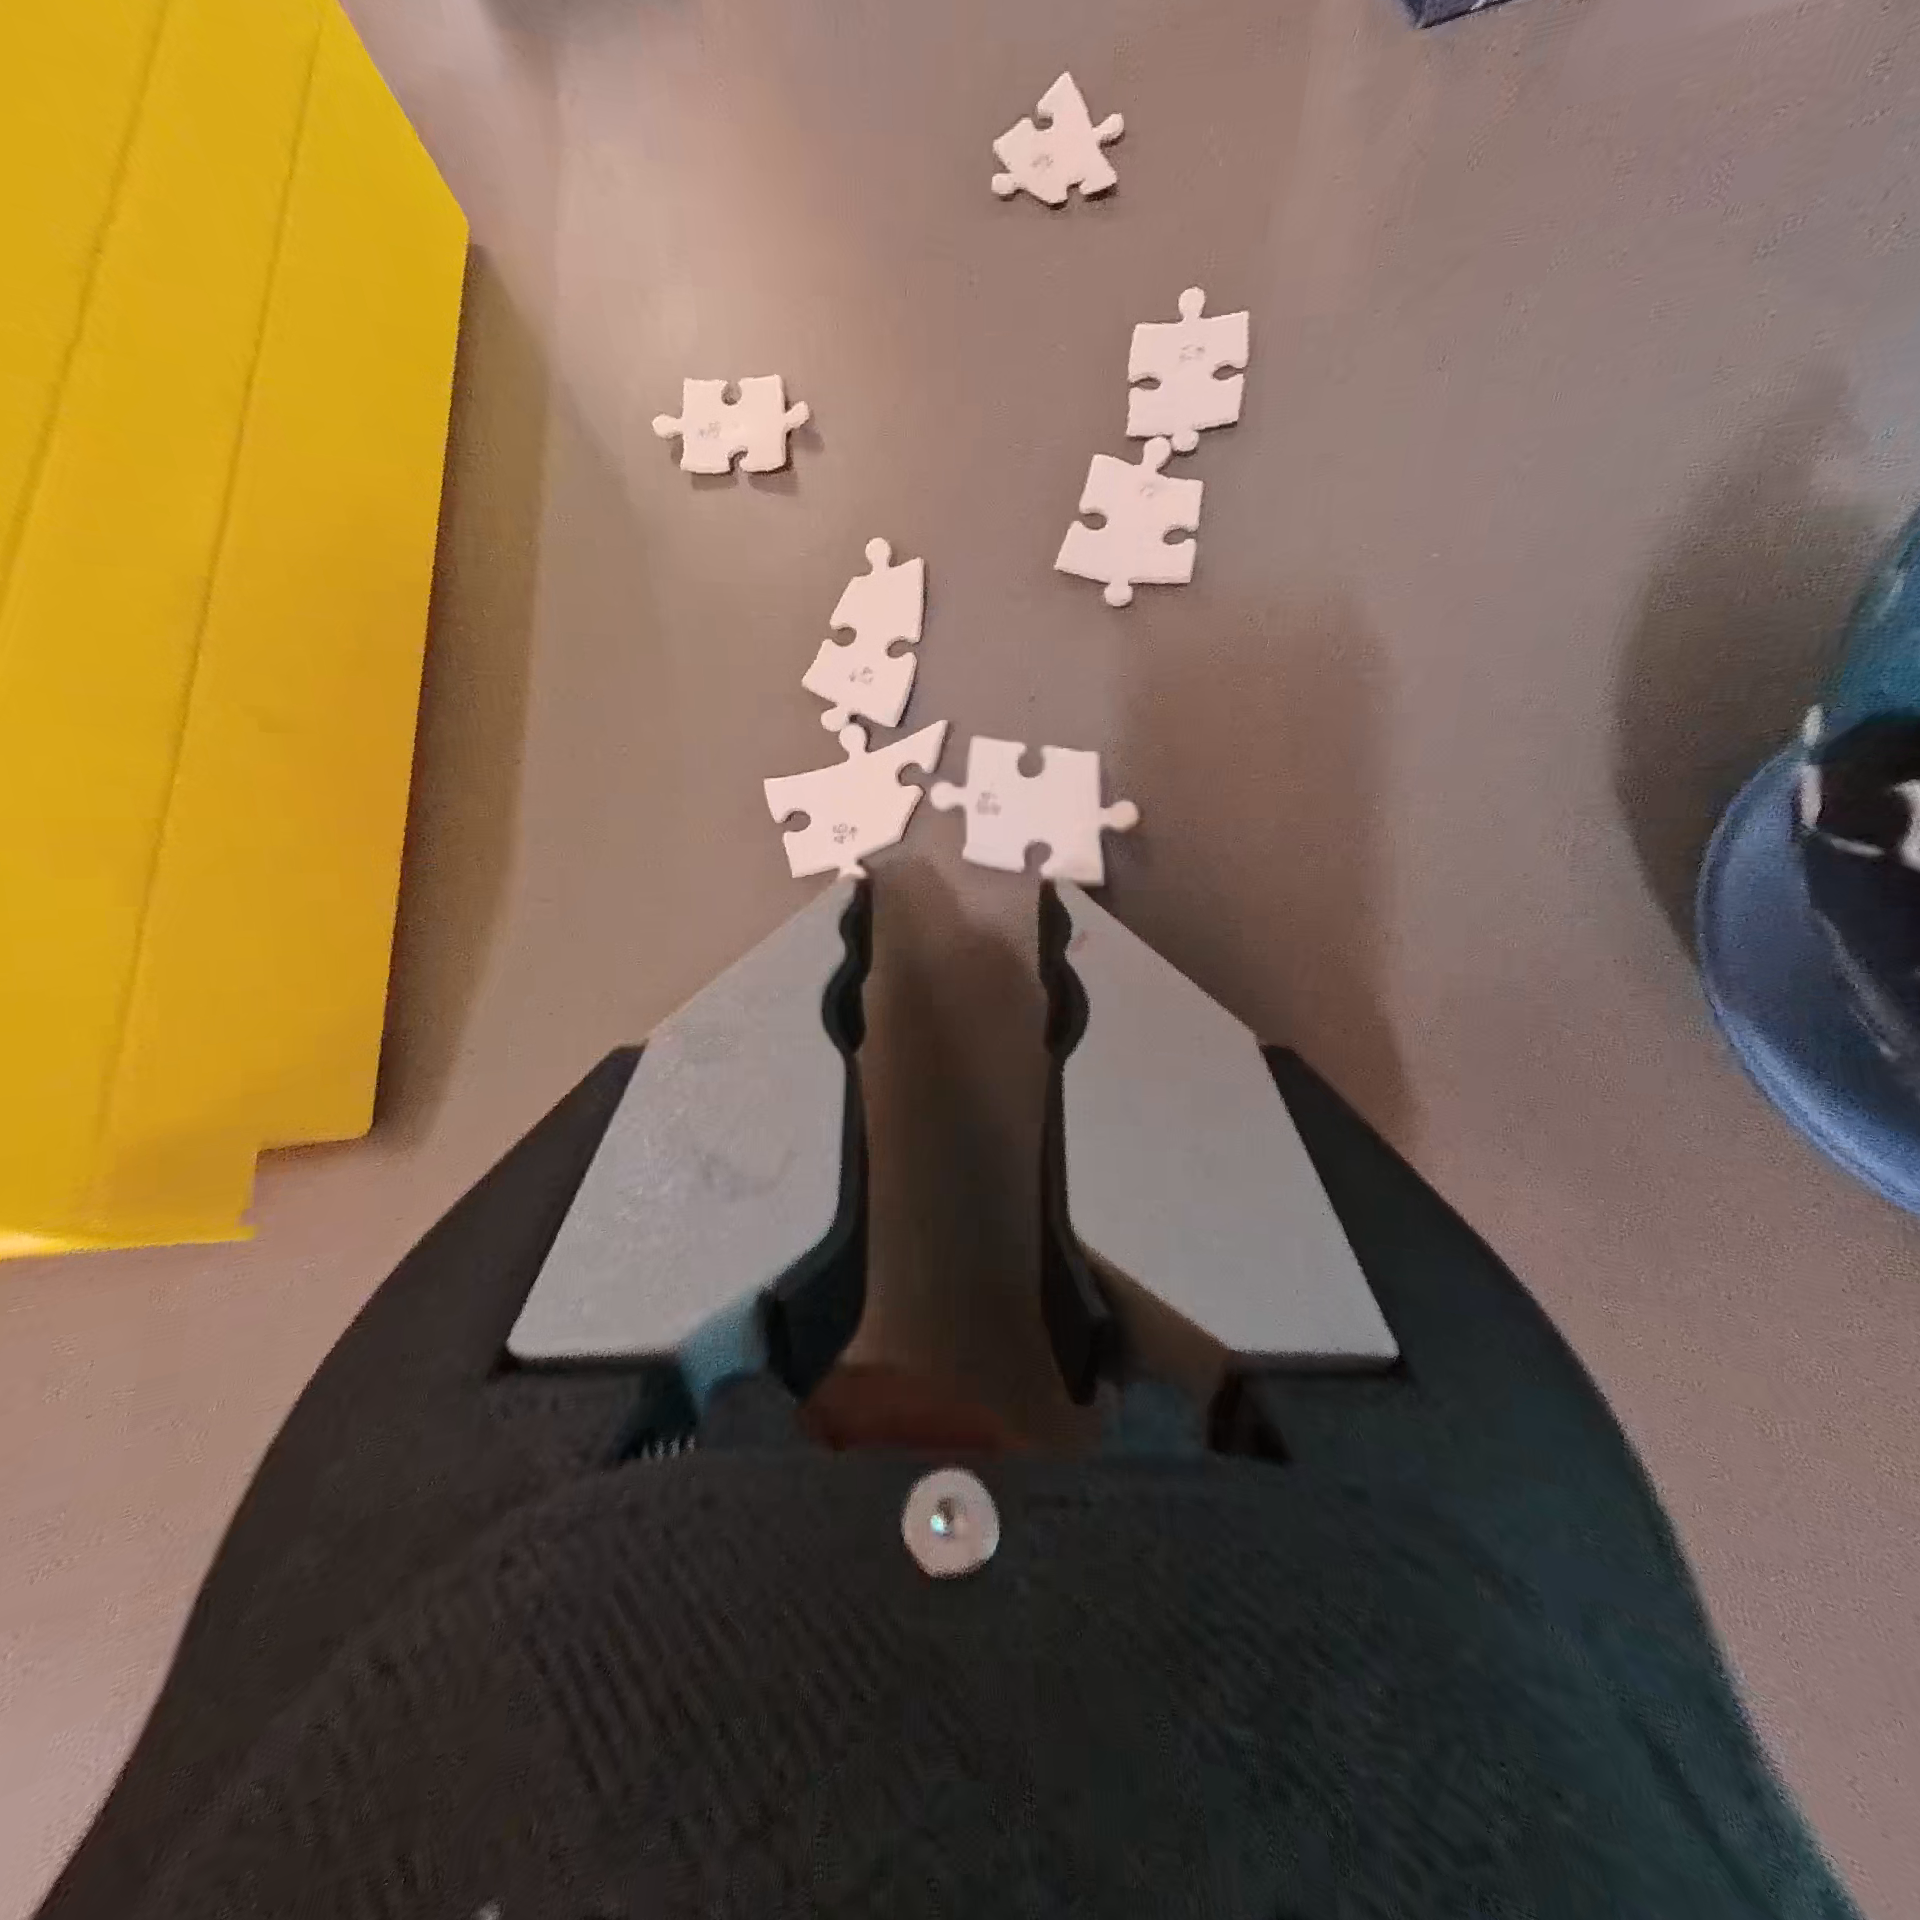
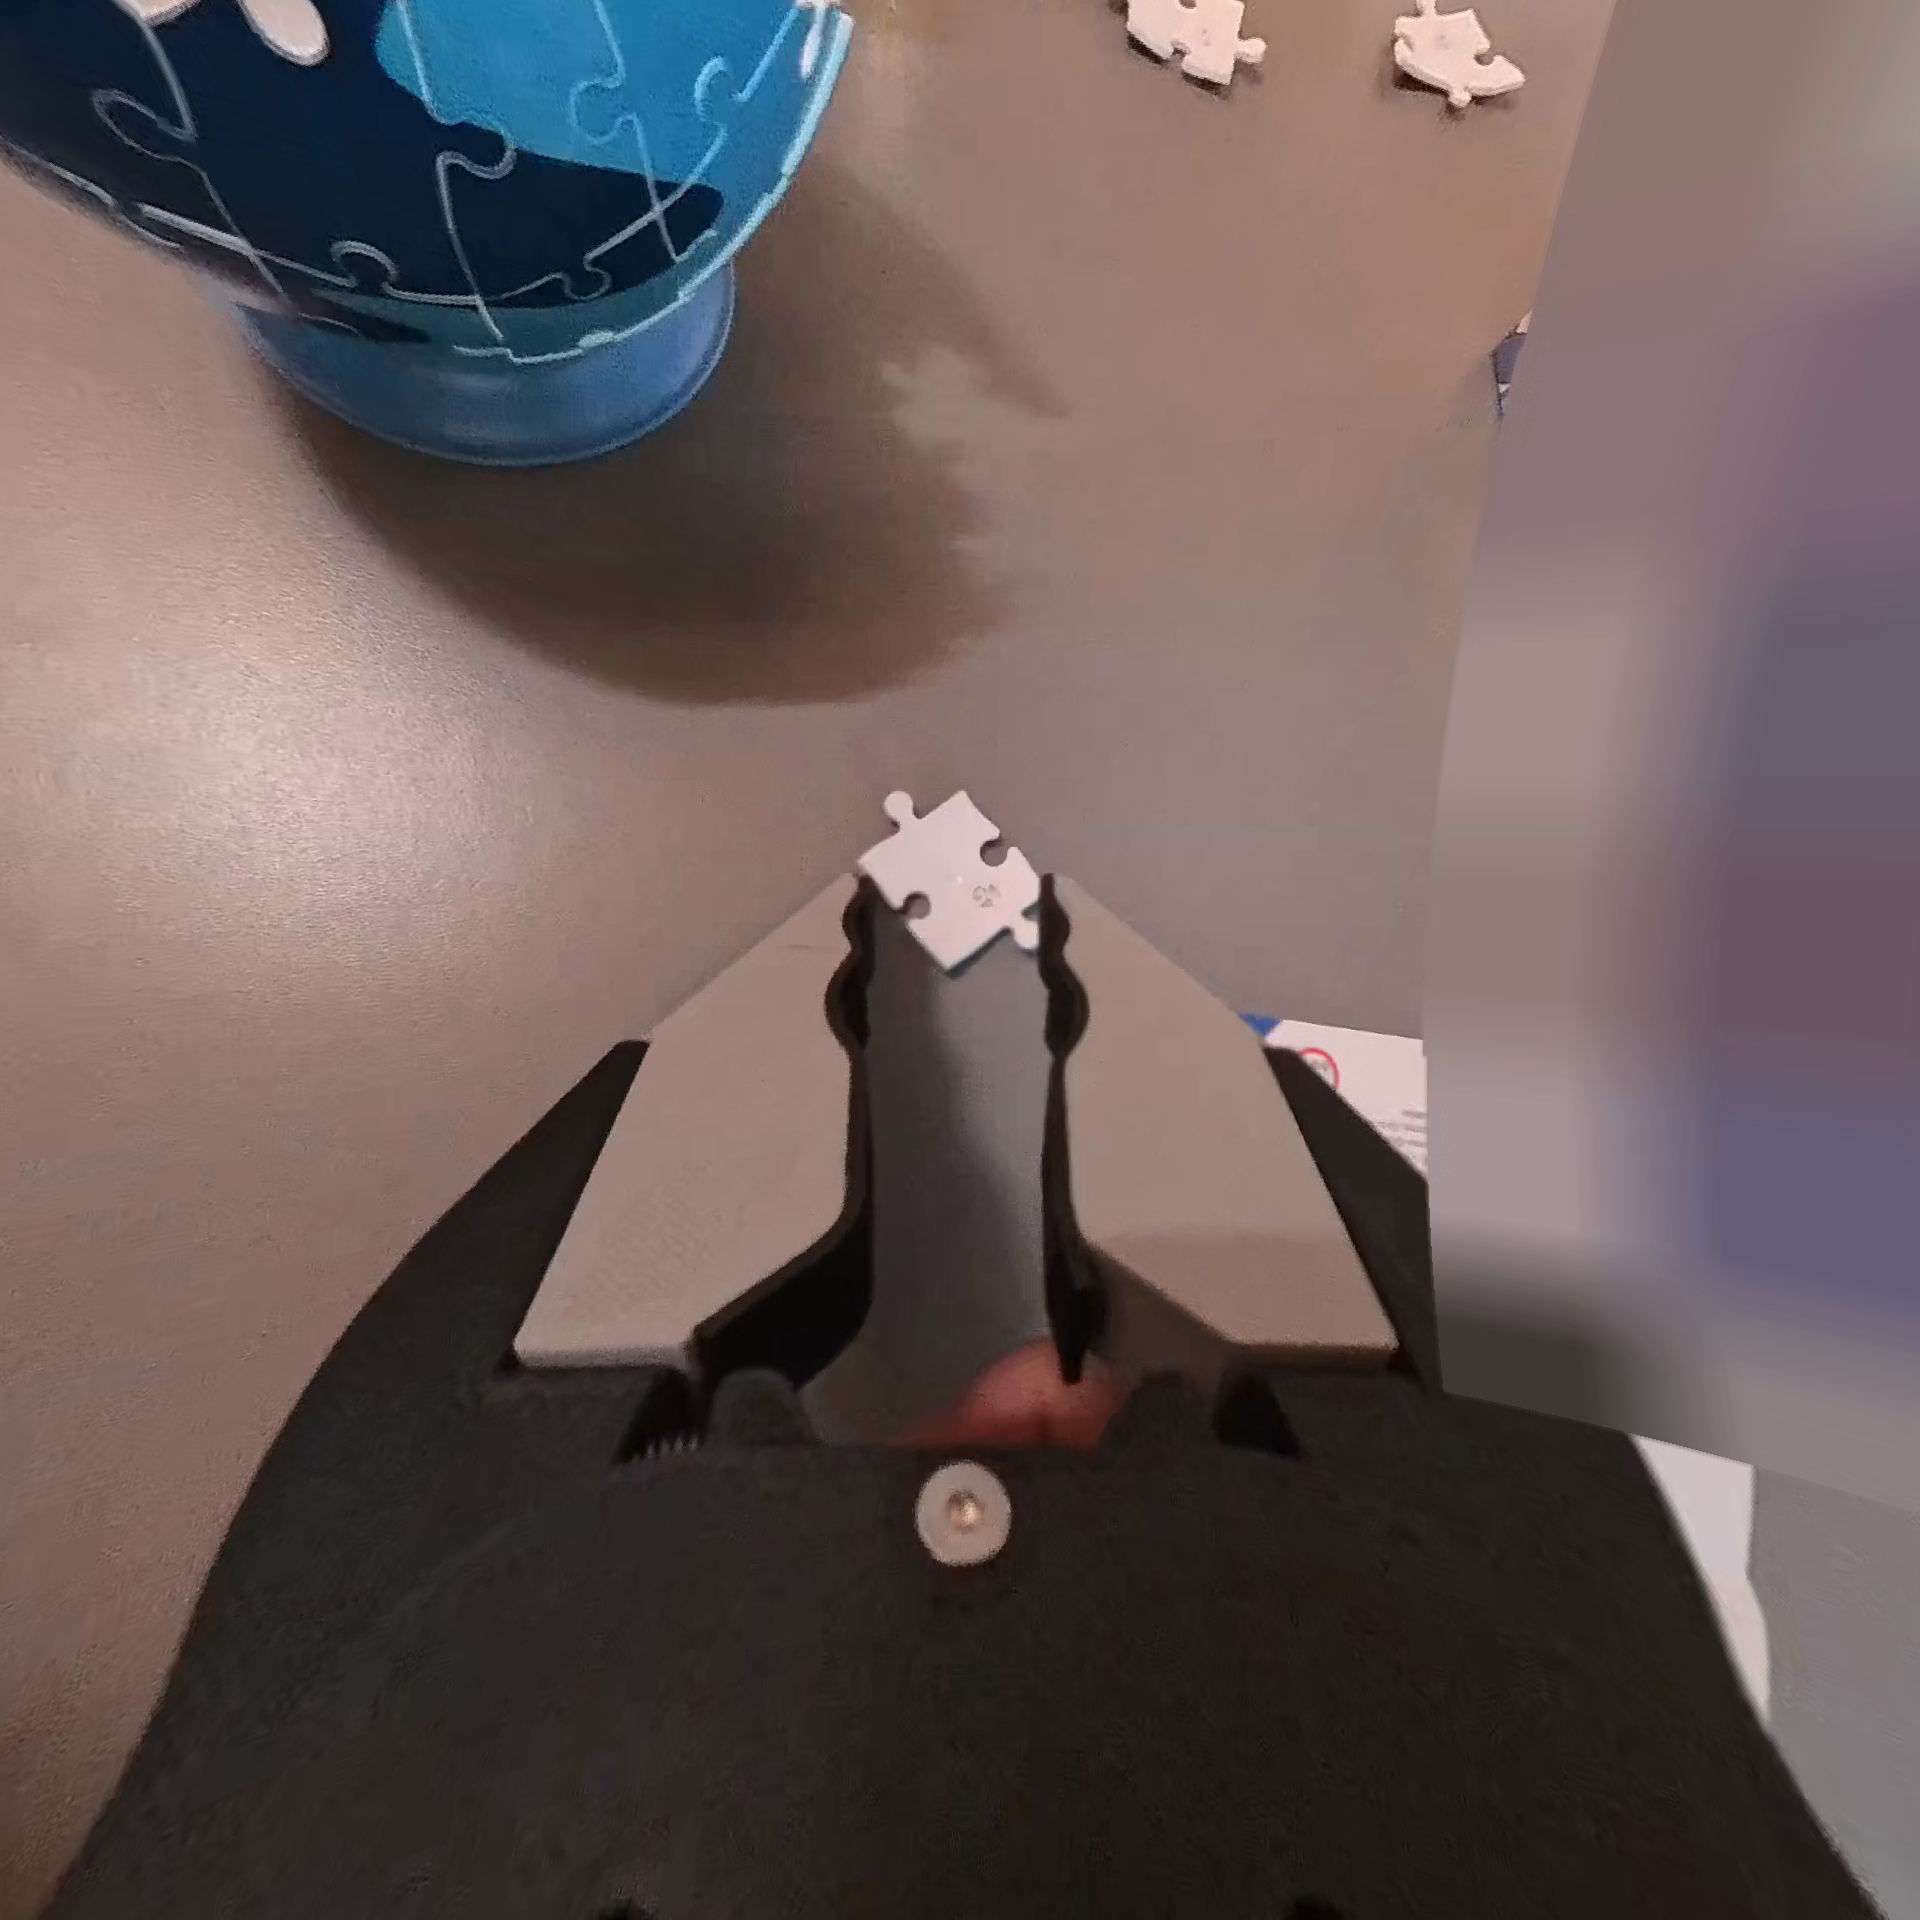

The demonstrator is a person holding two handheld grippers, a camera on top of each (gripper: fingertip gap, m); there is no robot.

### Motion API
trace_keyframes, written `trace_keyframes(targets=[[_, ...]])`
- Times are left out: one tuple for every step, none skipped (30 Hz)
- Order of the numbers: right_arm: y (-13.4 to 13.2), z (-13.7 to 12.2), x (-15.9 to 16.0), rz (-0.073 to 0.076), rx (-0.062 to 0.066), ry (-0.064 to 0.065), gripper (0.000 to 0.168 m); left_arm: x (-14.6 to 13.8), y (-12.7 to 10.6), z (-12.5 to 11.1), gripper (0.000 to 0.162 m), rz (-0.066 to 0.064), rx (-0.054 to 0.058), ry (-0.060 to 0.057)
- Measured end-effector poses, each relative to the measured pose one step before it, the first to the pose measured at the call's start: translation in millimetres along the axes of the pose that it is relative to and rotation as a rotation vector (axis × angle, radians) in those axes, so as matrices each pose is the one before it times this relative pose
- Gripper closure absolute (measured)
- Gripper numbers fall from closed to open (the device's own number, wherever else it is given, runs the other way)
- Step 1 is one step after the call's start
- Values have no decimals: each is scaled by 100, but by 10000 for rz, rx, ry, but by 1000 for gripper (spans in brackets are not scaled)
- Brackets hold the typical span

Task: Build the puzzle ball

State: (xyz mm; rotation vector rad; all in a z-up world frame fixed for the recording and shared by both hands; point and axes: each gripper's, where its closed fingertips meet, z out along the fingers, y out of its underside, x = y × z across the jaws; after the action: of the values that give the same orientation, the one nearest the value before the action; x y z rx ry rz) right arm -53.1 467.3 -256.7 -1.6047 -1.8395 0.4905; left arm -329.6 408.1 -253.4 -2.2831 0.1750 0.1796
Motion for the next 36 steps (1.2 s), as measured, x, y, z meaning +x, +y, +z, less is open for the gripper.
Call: trace_keyframes(targets=[[-70,60,-186,29,103,-21,144,272,-10,25,138,67,3,199],[-26,28,-45,23,70,38,147,102,13,5,140,-25,-11,133],[12,-47,119,18,19,116,146,6,-3,33,140,-69,-6,86],[57,-114,138,18,-19,80,141,-5,4,18,140,-120,-9,126],[82,-154,39,28,-22,-40,136,-49,8,107,139,-175,-11,159],[30,-165,-17,62,33,-101,129,-187,16,65,135,-255,-14,121],[-34,-129,12,103,96,-107,126,-296,25,76,128,-298,-20,57],[15,11,12,124,58,-132,126,-324,21,95,119,-281,-30,24],[120,194,-37,111,-47,-172,125,-139,6,145,110,-195,-49,123],[56,184,-75,112,-29,-170,124,98,-26,175,102,-120,-53,218],[-115,108,-93,149,45,-158,124,170,-89,149,94,57,-14,145],[-31,102,-160,157,-34,-152,126,107,-44,172,90,168,-45,-27],[26,48,-252,160,-89,-146,130,111,-144,122,88,100,18,-40],[55,-13,-370,137,-135,-122,136,109,-100,100,87,35,5,-11],[74,-64,-570,55,-150,-171,140,71,-37,72,86,-17,-6,-3],[25,-132,-674,-45,-95,-188,138,-89,28,2,84,-40,-4,-70],[-79,-191,-414,-92,6,-28,133,-205,66,-40,80,-77,-17,-124],[-140,-218,12,-70,63,161,130,-113,98,-70,78,-77,-20,-38],[-181,-259,329,29,78,246,130,56,113,-89,78,-55,-20,58],[-191,-235,346,133,90,148,130,99,85,-17,78,-49,-20,65],[-221,-161,249,204,121,12,131,57,17,-1,77,22,-3,30],[-207,-76,257,234,134,-28,131,37,5,-1,77,23,-6,-5],[-105,35,372,246,98,30,131,0,21,-7,77,-25,0,-21],[70,127,452,228,4,83,133,-5,8,-8,76,-8,-1,-16],[223,179,334,174,-83,39,134,-25,3,12,76,-21,-1,-7],[250,192,115,128,-89,-35,134,-12,3,-2,75,-11,-2,-7],[180,190,-64,76,-51,-84,134,47,20,11,74,12,-5,25],[115,177,-256,-28,-37,-130,134,113,10,26,71,52,-9,43],[100,175,-277,-140,-46,-95,134,85,-3,35,70,15,-5,20],[72,191,-127,-210,-54,19,133,46,-22,37,69,-1,0,13],[9,189,34,-214,-15,112,132,32,-10,24,68,7,1,6],[-96,140,43,-120,66,72,133,40,-11,25,68,4,2,3],[-132,111,-49,35,88,-24,135,38,-22,38,67,4,0,3],[-117,99,120,103,68,66,139,46,-23,24,67,8,0,3],[-43,56,272,0,20,167,146,36,-14,15,67,5,-1,8],[-4,13,163,-80,-18,92,150,15,7,7,67,4,-1,-2]])
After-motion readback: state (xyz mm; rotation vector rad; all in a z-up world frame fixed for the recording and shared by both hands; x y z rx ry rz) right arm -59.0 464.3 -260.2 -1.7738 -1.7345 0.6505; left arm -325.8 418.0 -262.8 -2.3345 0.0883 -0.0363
